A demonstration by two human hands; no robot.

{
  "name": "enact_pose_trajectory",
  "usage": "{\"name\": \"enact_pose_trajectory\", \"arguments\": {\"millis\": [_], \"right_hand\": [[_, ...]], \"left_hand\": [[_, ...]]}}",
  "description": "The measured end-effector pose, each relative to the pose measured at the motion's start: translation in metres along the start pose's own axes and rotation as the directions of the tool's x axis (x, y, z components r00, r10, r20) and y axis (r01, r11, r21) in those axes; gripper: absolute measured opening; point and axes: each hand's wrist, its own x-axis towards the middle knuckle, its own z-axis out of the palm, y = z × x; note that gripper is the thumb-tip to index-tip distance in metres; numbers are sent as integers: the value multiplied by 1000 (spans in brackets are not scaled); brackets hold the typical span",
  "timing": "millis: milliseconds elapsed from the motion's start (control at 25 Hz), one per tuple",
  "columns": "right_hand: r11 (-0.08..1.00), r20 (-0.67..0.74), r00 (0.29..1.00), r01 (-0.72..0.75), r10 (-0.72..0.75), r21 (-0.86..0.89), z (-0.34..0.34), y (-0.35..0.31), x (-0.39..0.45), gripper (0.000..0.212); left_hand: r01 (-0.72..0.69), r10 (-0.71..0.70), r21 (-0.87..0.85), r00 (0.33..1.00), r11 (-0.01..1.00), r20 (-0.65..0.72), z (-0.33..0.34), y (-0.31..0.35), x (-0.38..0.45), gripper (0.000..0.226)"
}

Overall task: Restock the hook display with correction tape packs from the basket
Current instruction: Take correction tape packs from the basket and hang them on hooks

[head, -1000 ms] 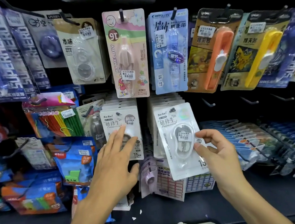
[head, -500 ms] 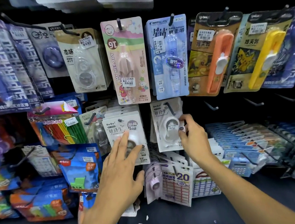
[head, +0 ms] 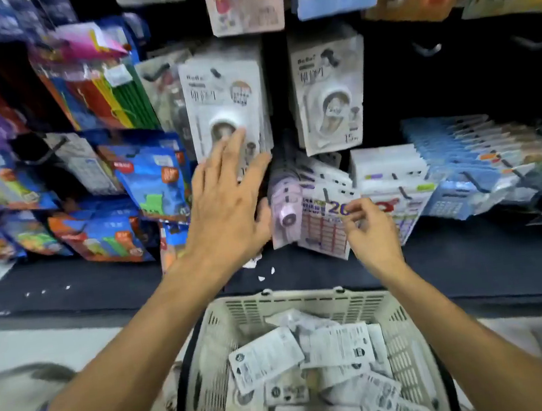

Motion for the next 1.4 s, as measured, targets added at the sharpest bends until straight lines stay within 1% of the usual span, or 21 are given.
{"name": "enact_pose_trajectory", "arguments": {"millis": [80, 120, 160, 200, 240, 280, 320, 360, 440, 520, 600, 640, 760, 840, 920, 1000, 1040, 1160, 1280, 1320, 1400], "right_hand": [[980, 237, 972, 45, 3, -195, 20, 32, -43, 18], [948, 403, 915, 105, 26, -299, 29, 47, -61, 19], [909, 563, 821, 160, 94, -384, 37, 64, -79, 20], [878, 674, 713, 179, 194, -443, 42, 83, -98, 24], [858, 727, 621, 163, 295, -487, 46, 102, -117, 30], [829, 733, 563, 142, 381, -541, 46, 120, -134, 38], [782, 712, 546, 155, 441, -604, 45, 135, -148, 47], [731, 683, 563, 190, 466, -655, 43, 148, -159, 56], [671, 627, 616, 204, 478, -713, 41, 165, -169, 69], [718, 575, 597, -2, 559, -696, 44, 171, -163, 76], [738, 577, 484, -256, 657, -625, 48, 173, -155, 73], [727, 607, 404, -313, 684, -611, 49, 171, -152, 69], [701, 656, 251, -302, 712, -646, 59, 165, -157, 70], [701, 669, 236, -375, 705, -607, 62, 155, -155, 73], [722, 708, 242, -456, 663, -520, 59, 140, -136, 57], [765, 747, 241, -398, 620, -506, 46, 116, -113, 42], [784, 766, 234, -368, 598, -500, 38, 102, -103, 46], [815, 815, 258, -436, 519, -382, 20, 73, -89, 38], [790, 875, 251, -576, 414, -208, 14, 47, -84, 12], [743, 879, 258, -653, 402, -148, 12, 38, -82, 10], [545, 870, 254, -838, 423, -21, 9, 27, -79, 15]], "left_hand": [[-21, 34, -46, 953, 999, 300, 17, 8, -24, 60], [-35, 50, -38, 868, 999, 495, 27, 10, -36, 63], [-84, 72, -15, 737, 996, 672, 36, 11, -49, 66], [-137, 90, -15, 558, 990, 825, 46, 12, -63, 67], [-164, 92, -33, 372, 986, 923, 53, 14, -77, 67], [-148, 81, -47, 229, 988, 970, 59, 15, -90, 66], [-125, 75, -57, 146, 991, 986, 65, 16, -102, 65], [-121, 81, -67, 116, 990, 990, 70, 16, -113, 63], [-147, 103, -85, 117, 985, 988, 76, 14, -130, 61], [-166, 116, -100, 87, 981, 990, 79, 8, -139, 60], [-173, 101, -88, 70, 981, 992, 80, 2, -141, 58], [-171, 95, -80, 78, 982, 992, 81, -1, -140, 58], [-165, 92, -73, 115, 984, 989, 82, -5, -134, 57], [-158, 102, -80, 139, 984, 985, 85, -6, -132, 57], [-139, 109, -85, 178, 987, 978, 88, -8, -131, 63], [-75, 124, -111, 212, 991, 969, 91, -13, -134, 84], [-16, 144, -144, 220, 989, 965, 91, -14, -136, 99], [206, 255, -301, 222, 931, 941, 87, -7, -143, 133], [219, 328, -415, 343, 883, 880, 87, 18, -154, 135], [155, 326, -420, 420, 894, 847, 88, 25, -155, 129], [51, 279, -383, 599, 922, 751, 85, 28, -152, 110]]}}
